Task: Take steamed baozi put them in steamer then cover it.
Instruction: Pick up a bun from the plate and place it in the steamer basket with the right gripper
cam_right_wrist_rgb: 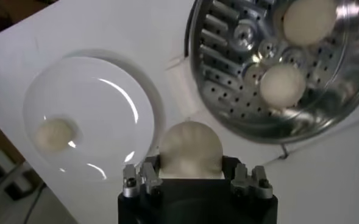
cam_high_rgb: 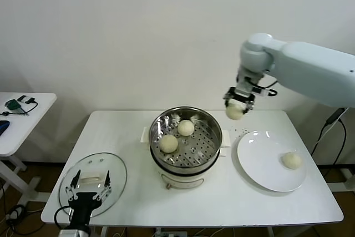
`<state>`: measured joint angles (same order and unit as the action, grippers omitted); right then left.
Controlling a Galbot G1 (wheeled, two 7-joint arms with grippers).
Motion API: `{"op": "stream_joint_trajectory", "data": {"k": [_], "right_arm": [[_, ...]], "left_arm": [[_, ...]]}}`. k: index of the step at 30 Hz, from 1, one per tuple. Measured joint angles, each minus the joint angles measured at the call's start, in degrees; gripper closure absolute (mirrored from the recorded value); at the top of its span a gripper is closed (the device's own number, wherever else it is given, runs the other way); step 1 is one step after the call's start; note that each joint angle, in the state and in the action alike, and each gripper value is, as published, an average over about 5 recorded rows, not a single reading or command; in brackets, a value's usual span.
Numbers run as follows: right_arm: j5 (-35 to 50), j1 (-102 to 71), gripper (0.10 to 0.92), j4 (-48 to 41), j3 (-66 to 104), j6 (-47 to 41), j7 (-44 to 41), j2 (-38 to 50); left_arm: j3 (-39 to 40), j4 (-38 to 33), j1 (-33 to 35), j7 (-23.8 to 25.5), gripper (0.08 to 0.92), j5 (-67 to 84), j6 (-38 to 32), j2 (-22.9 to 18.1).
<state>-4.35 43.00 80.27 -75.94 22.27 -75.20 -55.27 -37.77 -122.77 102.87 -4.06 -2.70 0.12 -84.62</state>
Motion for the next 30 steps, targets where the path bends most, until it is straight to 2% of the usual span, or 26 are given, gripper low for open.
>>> {"op": "stream_joint_trajectory", "data": {"k": [12, 30], "right_arm": [[-5.92, -7.61, 0.364, 4.96, 1.45, 2.23, -0.41, -8.12], [-11.27, -16.47, 0.361, 4.7, 3.94, 3.68, -0.34, -15.01]], "left_arm": [[-0.13, 0.66, 0.56, 0.11, 0.177, 0.36, -0.18, 0.79], [0.06, 1.71, 0.11, 0.17, 0.177, 0.48, -0.22, 1.3]]}}
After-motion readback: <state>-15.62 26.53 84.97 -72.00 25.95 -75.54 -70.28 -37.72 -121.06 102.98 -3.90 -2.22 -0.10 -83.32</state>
